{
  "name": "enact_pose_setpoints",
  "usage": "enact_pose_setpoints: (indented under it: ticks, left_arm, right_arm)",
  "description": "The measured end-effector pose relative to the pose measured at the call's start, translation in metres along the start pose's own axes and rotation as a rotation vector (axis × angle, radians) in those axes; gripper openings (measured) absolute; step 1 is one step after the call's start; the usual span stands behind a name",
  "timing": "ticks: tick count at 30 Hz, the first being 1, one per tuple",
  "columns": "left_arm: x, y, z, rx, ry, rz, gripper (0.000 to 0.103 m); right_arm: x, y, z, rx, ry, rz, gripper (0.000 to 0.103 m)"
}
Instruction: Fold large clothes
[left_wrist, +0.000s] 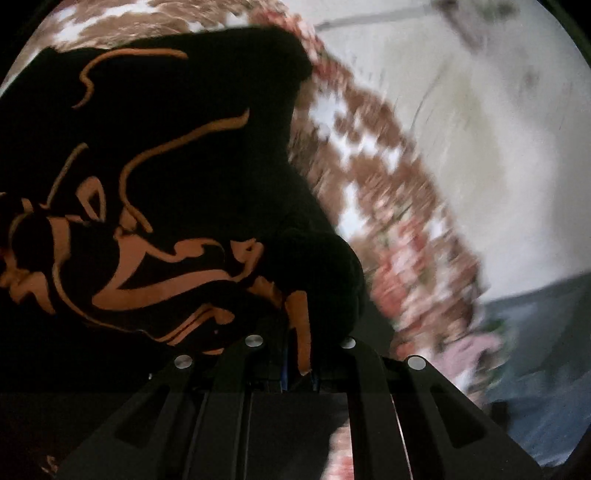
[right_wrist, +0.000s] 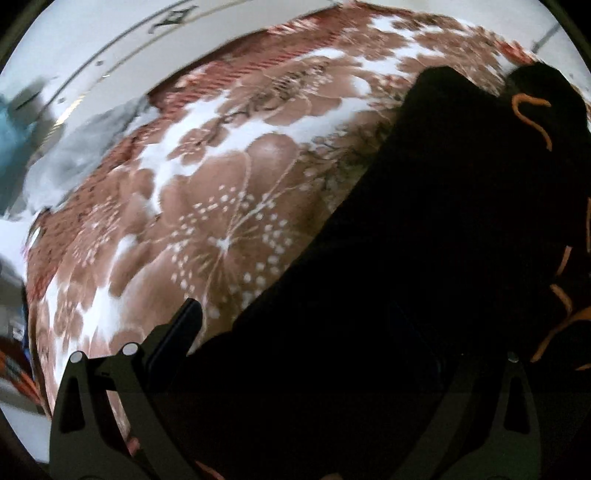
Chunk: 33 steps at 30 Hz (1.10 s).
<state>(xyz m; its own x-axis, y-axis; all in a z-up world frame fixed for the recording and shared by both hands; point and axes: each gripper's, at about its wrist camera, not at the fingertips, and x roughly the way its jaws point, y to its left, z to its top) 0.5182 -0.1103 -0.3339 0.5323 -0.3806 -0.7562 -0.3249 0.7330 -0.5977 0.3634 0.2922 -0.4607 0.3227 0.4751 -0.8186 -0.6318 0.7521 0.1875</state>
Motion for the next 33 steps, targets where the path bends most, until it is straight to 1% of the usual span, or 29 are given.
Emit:
enact_pose_setpoints:
  ticks: [2, 3, 5, 6, 7, 8, 9, 10, 11, 12, 13, 15, 17, 18, 20, 21, 22, 23, 24, 26, 27, 28, 29, 30, 31, 33]
  left_arm:
    - [0.017, -0.006, -0.011, 0.077, 0.037, 0.101, 0.009]
    - [0.029, -0.01, -0.021, 0.124, 0.061, 0.16, 0.014]
    - [0.042, -0.01, -0.031, 0.197, 0.1, 0.232, 0.018]
    - [0.046, -0.011, -0.04, 0.224, 0.107, 0.259, 0.024]
    - [0.049, -0.012, -0.037, 0.233, 0.111, 0.267, 0.029]
    - [0.048, -0.013, -0.044, 0.244, 0.122, 0.259, 0.062]
    - [0.047, -0.016, -0.052, 0.241, 0.154, 0.205, 0.097]
    - [0.047, -0.022, -0.057, 0.242, 0.178, 0.191, 0.097]
    - [0.045, -0.028, -0.065, 0.256, 0.201, 0.197, 0.098]
    - [0.041, -0.038, -0.073, 0.275, 0.225, 0.154, 0.098]
    - [0.035, -0.046, -0.075, 0.291, 0.231, 0.129, 0.098]
    - [0.017, -0.06, -0.072, 0.309, 0.214, 0.098, 0.098]
    - [-0.022, -0.074, -0.05, 0.32, 0.167, 0.059, 0.098]
    - [-0.033, -0.08, -0.04, 0.324, 0.145, 0.053, 0.098]
    - [-0.077, -0.086, -0.005, 0.347, 0.094, 0.016, 0.098]
    - [-0.098, -0.088, 0.014, 0.367, 0.07, 0.007, 0.098]
    - [-0.127, -0.085, 0.041, 0.391, 0.029, 0.01, 0.098]
    - [-0.14, -0.089, 0.055, 0.411, 0.005, 0.014, 0.098]
    - [-0.164, -0.08, 0.078, 0.446, -0.023, 0.028, 0.098]
    - [-0.179, -0.067, 0.105, 0.485, -0.042, 0.058, 0.098]
    - [-0.188, -0.044, 0.12, 0.509, -0.03, 0.085, 0.098]
    - [-0.187, -0.028, 0.128, 0.524, -0.017, 0.111, 0.098]
    - [-0.184, -0.003, 0.133, 0.544, 0.006, 0.153, 0.098]
    - [-0.176, 0.031, 0.135, 0.571, 0.045, 0.224, 0.098]
    - [-0.168, 0.052, 0.134, 0.584, 0.073, 0.271, 0.098]
    - [-0.149, 0.117, 0.123, 0.6, 0.154, 0.388, 0.098]
  right_arm:
    - [-0.002, 0.002, -0.009, -0.05, -0.023, 0.003, 0.098]
    - [-0.001, 0.003, -0.009, -0.062, -0.029, 0.002, 0.098]
    - [-0.003, 0.003, -0.012, -0.071, -0.039, 0.009, 0.098]
    - [-0.005, 0.002, -0.013, -0.064, -0.042, 0.02, 0.098]
    - [-0.007, 0.001, -0.015, -0.059, -0.044, 0.032, 0.098]
    - [-0.01, -0.001, -0.016, -0.056, -0.045, 0.04, 0.098]
    - [-0.013, -0.002, -0.019, -0.055, -0.047, 0.044, 0.098]
    - [-0.017, -0.002, -0.022, -0.057, -0.044, 0.047, 0.098]
    - [-0.019, -0.002, -0.024, -0.06, -0.041, 0.051, 0.098]
    - [-0.022, -0.003, -0.026, -0.066, -0.034, 0.053, 0.098]
    - [-0.026, -0.004, -0.027, -0.072, -0.026, 0.052, 0.098]
    - [-0.036, -0.012, -0.03, -0.054, -0.011, 0.043, 0.098]
    - [-0.051, -0.027, -0.031, -0.001, 0.001, 0.01, 0.098]
    - [-0.063, -0.039, -0.032, 0.032, 0.007, -0.021, 0.098]
    - [-0.078, -0.063, -0.035, 0.091, 0.032, -0.091, 0.098]
    - [-0.088, -0.082, -0.037, 0.13, 0.057, -0.142, 0.098]
    - [-0.097, -0.098, -0.04, 0.164, 0.071, -0.179, 0.098]
    - [-0.11, -0.12, -0.044, 0.206, 0.084, -0.214, 0.098]
    - [-0.118, -0.135, -0.046, 0.232, 0.092, -0.234, 0.098]
    - [-0.137, -0.169, -0.053, 0.284, 0.107, -0.271, 0.098]
    - [-0.15, -0.189, -0.056, 0.311, 0.111, -0.291, 0.098]
    - [-0.161, -0.207, -0.058, 0.336, 0.111, -0.312, 0.098]
    - [-0.175, -0.231, -0.06, 0.382, 0.118, -0.324, 0.098]
    - [-0.185, -0.247, -0.06, 0.417, 0.12, -0.326, 0.098]
    - [-0.196, -0.265, -0.06, 0.448, 0.117, -0.332, 0.098]
    - [-0.215, -0.299, -0.055, 0.485, 0.124, -0.373, 0.098]
